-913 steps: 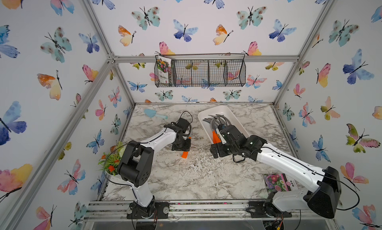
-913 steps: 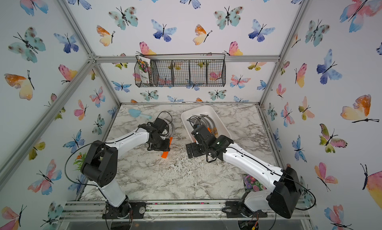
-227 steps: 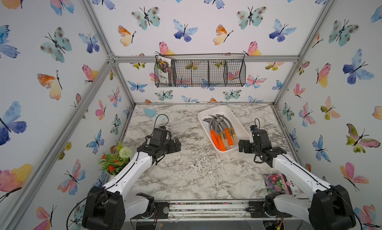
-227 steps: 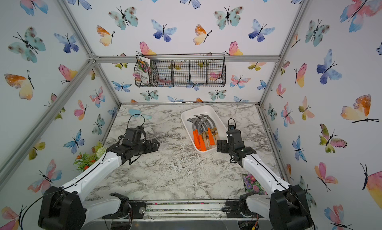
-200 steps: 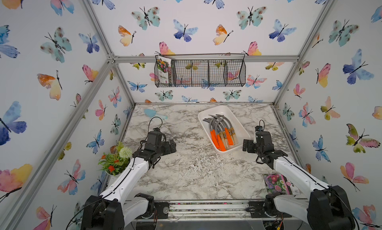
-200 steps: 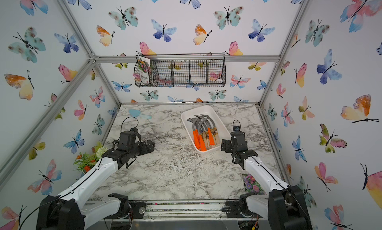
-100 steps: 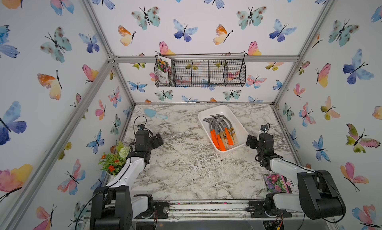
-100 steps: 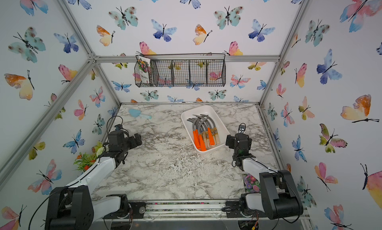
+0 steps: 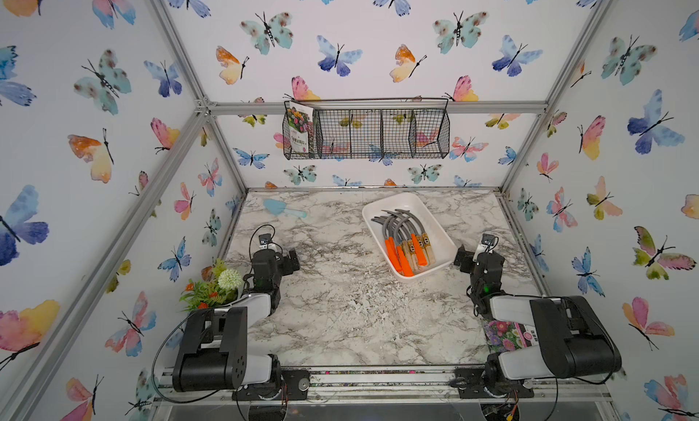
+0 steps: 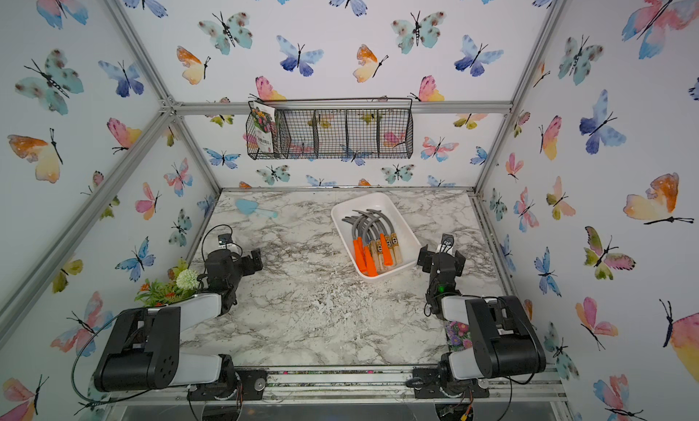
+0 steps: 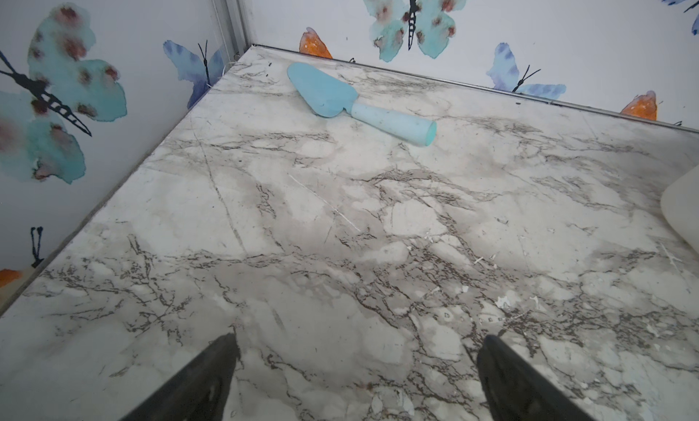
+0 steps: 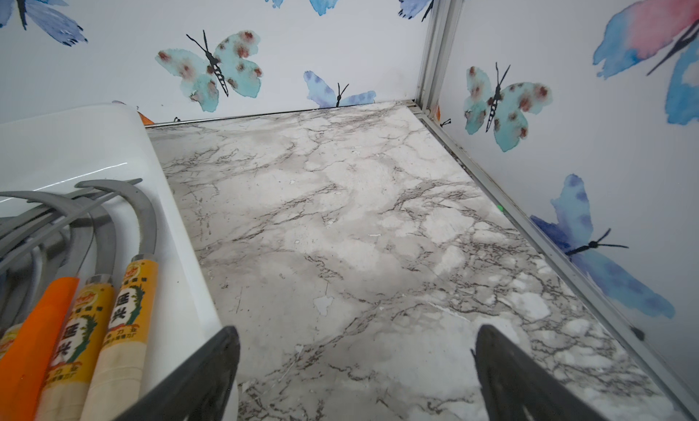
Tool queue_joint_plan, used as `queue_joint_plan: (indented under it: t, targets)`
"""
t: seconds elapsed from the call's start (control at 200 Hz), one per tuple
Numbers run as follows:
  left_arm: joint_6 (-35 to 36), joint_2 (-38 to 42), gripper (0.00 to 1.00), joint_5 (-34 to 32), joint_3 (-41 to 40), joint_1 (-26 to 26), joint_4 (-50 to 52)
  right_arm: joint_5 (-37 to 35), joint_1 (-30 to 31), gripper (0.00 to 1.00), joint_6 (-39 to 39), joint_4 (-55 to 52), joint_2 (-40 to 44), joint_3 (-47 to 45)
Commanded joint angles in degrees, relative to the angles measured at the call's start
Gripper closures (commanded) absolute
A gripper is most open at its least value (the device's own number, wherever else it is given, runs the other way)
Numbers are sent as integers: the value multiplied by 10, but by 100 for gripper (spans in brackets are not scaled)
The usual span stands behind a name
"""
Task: Put small sickles into storage boxes
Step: Reset both arms
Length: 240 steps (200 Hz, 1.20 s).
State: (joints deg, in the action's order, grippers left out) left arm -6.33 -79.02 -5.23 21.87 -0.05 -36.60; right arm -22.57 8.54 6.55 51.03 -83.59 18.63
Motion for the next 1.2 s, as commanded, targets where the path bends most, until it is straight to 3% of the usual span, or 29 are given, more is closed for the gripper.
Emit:
queue_joint_plan:
  t: [0.0,0.05,0.17,0.255,0.305,0.4,0.511,0.656,1.196]
  targets:
    - [22,-7,2,-3,-41,6,-148,-14,-4,1,-13,92,-29,-14]
    - [29,-10,2,7,-38,5,-140,3,-4,2,-29,130,-53,-13]
    - [39,-10,2,15,-31,1,-125,35,-5,2,-37,105,-46,-11]
    - [44,-7,2,4,-44,-6,-147,64,-4,2,-46,192,-61,-57]
    - [49,-4,2,0,-76,-12,-201,74,-4,2,-64,288,-83,-82]
    - [71,-53,2,-58,-159,-45,-429,64,-4,1,-47,183,-58,-51]
    - [60,-17,2,-61,-97,-47,-241,61,-4,2,-54,214,-75,-53]
    - [61,-34,2,-38,-119,-35,-318,60,-5,2,-52,196,-70,-49]
    - [65,-21,2,-27,-99,-35,-256,60,-5,2,-53,199,-70,-50]
